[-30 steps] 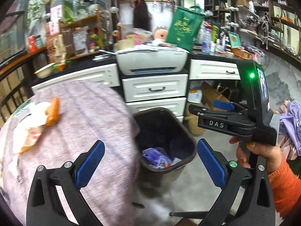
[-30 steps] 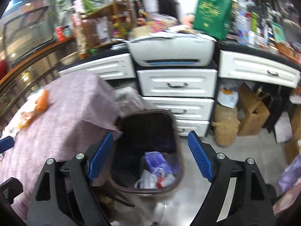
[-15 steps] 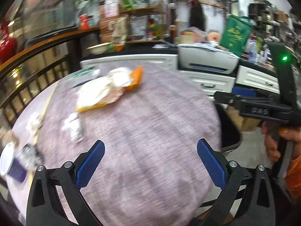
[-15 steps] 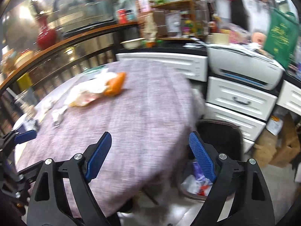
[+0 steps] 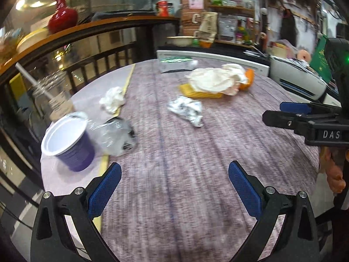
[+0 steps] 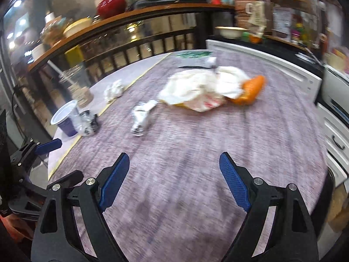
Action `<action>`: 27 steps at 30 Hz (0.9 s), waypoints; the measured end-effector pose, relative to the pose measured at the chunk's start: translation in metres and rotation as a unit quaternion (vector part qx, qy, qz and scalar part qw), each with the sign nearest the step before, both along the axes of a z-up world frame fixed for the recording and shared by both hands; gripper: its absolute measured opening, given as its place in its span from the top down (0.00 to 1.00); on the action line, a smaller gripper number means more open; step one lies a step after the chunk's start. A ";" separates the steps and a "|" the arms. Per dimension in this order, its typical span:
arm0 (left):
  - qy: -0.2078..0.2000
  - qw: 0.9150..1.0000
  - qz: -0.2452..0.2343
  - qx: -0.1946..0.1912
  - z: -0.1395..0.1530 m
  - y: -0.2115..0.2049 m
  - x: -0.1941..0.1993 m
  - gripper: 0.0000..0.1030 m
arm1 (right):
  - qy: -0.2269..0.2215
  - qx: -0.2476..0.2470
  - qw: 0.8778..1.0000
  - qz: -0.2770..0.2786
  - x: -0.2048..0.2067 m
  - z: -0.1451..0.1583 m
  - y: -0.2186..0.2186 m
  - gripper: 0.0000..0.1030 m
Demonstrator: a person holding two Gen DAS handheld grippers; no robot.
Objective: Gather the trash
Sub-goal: 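Grasp the white-and-black wrapper with the right tool while the left tool grasps the clear bag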
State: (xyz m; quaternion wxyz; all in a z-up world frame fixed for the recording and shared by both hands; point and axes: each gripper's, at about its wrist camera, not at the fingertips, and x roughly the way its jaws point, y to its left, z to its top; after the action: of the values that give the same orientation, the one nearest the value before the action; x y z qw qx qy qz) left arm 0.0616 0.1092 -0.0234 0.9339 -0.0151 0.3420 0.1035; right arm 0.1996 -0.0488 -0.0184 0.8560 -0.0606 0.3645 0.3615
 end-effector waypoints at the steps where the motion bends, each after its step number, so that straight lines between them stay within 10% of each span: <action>1: 0.000 1.000 0.009 -0.005 -0.001 0.006 -0.002 0.06 | 0.002 -0.006 1.000 0.013 0.002 -0.001 0.014 0.19; 13: 0.004 0.997 0.067 -0.027 -0.001 0.048 0.001 0.10 | 0.026 -0.088 0.994 0.063 0.041 -0.026 0.124 0.35; 18: 0.019 0.994 0.086 -0.067 -0.008 0.065 0.016 0.14 | 0.032 -0.104 0.992 0.056 0.057 -0.034 0.136 0.70; 27: 0.024 0.990 0.115 -0.078 -0.010 0.072 0.039 0.16 | 0.021 -0.082 0.995 0.048 0.052 -0.024 0.119 0.72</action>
State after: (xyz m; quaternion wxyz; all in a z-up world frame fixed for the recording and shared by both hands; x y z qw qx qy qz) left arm 0.1009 0.1816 -0.0332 0.9033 -0.1248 0.3671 0.1837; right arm 0.2512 0.0697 -0.0423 0.8221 -0.1401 0.4073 0.3724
